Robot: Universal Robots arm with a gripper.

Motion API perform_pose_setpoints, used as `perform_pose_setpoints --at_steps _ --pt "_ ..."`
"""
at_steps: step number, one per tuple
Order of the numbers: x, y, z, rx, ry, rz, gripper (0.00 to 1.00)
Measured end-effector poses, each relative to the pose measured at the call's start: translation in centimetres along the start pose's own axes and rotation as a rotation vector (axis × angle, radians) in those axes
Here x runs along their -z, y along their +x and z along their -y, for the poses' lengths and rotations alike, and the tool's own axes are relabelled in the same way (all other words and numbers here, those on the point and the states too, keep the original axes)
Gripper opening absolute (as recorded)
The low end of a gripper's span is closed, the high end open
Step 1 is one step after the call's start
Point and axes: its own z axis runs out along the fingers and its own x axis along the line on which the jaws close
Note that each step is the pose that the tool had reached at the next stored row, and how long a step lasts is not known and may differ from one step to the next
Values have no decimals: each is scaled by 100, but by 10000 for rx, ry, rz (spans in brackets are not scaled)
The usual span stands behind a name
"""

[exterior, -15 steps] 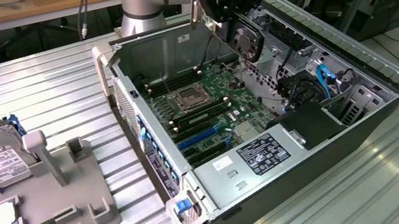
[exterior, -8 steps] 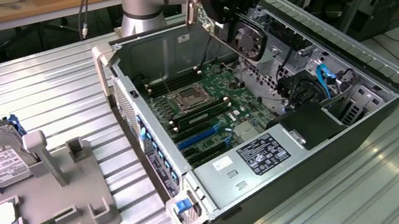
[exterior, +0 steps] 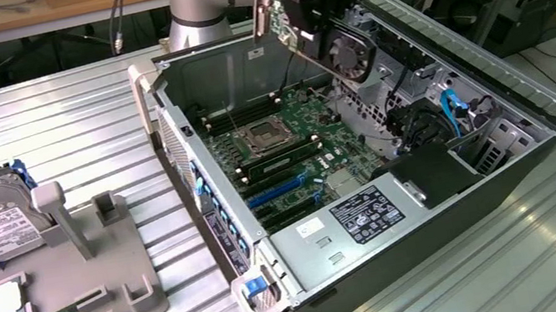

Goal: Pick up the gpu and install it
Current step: 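Insert the gpu into the slot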

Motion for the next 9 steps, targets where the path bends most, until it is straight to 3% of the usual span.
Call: perform_pose_setpoints --at_steps 9 --pt "0 0 1 1179 -19 -23 28"
